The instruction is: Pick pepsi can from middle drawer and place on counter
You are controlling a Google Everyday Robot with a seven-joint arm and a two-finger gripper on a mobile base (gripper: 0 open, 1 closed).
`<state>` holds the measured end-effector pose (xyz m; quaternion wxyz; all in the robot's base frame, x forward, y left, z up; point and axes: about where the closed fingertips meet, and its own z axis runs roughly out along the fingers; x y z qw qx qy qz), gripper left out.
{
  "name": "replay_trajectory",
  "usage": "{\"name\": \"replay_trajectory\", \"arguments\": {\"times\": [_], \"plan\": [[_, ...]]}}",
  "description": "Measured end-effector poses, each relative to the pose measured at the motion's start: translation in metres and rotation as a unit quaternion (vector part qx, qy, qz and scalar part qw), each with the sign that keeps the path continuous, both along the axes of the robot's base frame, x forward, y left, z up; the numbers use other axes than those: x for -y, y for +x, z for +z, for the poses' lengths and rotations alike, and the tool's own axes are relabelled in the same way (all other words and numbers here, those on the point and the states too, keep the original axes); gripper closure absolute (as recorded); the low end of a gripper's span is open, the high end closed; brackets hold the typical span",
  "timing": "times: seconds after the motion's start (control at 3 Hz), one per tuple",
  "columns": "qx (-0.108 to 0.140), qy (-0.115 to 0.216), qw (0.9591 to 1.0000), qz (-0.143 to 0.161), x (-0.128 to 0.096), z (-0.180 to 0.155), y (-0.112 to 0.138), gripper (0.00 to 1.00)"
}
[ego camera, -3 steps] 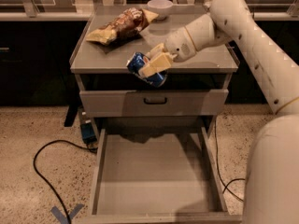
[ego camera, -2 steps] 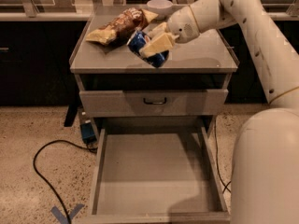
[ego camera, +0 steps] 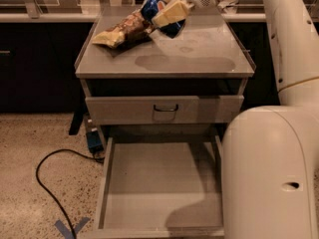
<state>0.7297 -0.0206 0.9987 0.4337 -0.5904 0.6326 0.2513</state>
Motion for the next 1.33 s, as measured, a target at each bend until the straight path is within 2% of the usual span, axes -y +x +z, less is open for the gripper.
{"name": "replay_trajectory", "arguments": {"times": [0.33,0.67,1.0,1.33], "plan": [[0.021,-0.022,0.9975,-0.063,0.028,-0.009,0.039,1.0],[0.029,-0.024,0.9935,-0.107,0.052,-0.038,0.073,1.0],[0.01,-0.049,0.9888,-0.141,0.056,-0.114,0.117,1.0],[-0.009,-0.054,0.9857,-0.159,0.058,-0.128,0.124,1.0]]}}
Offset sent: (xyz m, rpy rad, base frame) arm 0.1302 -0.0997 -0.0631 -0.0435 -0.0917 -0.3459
